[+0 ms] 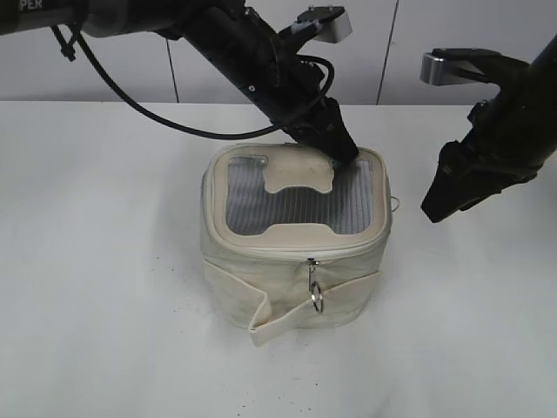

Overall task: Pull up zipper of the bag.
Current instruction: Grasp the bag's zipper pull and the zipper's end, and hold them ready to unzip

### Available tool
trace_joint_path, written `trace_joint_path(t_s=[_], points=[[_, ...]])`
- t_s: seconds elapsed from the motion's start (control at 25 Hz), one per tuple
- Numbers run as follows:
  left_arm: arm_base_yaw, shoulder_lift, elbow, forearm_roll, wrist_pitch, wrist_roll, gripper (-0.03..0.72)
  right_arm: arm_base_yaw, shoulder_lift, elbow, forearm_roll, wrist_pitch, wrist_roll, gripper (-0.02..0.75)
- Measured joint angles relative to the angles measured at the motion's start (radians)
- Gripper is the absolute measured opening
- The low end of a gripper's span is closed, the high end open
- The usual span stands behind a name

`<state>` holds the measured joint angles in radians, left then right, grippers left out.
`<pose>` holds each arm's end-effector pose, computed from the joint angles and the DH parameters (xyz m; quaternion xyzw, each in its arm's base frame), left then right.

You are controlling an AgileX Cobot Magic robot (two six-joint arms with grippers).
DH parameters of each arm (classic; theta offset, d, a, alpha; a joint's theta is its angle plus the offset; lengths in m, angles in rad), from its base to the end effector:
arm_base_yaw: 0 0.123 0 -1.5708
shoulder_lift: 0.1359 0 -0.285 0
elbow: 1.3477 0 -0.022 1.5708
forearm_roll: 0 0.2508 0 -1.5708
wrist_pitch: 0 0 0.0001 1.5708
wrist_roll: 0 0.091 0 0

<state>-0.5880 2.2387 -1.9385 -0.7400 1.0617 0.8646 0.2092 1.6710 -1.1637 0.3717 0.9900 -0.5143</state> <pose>0.3745 -0.3141 0.2225 0.5169 0.7743 -0.3161 0.1828 0.3085 0.0938 0.2328 -0.2638 0.9476 0.1482 0.1026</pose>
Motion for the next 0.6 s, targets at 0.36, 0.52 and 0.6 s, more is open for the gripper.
trace_joint_path(t_s=[0.36, 0.52, 0.6], points=[[-0.003, 0.000, -0.001, 0.029, 0.008, -0.001, 0.039, 0.000, 0.021, 0.002, 0.008, -0.020, -0.049, 0.403], [-0.003, 0.000, -0.001, 0.029, 0.008, -0.001, 0.039, 0.000, 0.041, 0.004, 0.035, -0.053, -0.134, 0.403], [-0.003, 0.000, -0.001, 0.029, 0.009, -0.001, 0.039, 0.000, 0.055, 0.005, 0.054, -0.077, -0.184, 0.403]])
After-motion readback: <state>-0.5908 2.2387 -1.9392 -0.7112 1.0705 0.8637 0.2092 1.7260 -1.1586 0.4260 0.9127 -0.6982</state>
